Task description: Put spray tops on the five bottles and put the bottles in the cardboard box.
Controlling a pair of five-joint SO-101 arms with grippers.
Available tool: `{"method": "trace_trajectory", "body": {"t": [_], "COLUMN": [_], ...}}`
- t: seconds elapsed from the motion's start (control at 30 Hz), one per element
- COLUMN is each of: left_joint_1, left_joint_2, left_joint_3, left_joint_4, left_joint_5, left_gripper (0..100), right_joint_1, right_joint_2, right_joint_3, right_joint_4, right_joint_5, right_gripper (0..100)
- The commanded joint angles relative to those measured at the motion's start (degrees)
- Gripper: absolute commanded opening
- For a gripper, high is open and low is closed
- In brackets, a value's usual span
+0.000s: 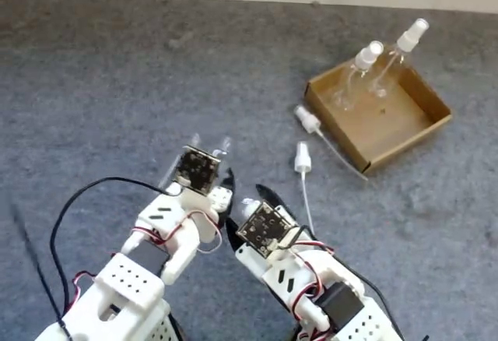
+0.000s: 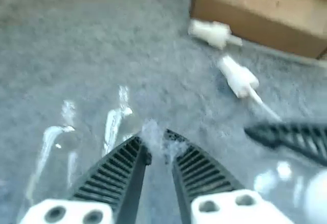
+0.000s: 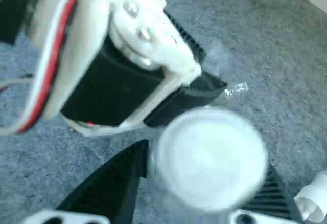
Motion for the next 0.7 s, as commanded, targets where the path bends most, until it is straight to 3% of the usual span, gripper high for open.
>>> {"method": "trace_trajectory", "body": {"t": [0.0,0.67], "left_joint_1": [1.6,1.0], "left_joint_2": [0.0,-0.1], "left_joint_3": [-0.1,-0.1], "left_joint_4": [-0.5,-0.5], "left_joint_5": [-0.7,-0.8], "left_gripper": [0,0], "right_joint_1": [-0.8,0.7], "right_joint_2": [-0.8,-0.7], "right_joint_3": [-1.6,-1.0], "right_joint_4": [-1.7,-1.6], "right_joint_5": [-0.6,-0.3], "right_gripper": [26.3,26.3]}}
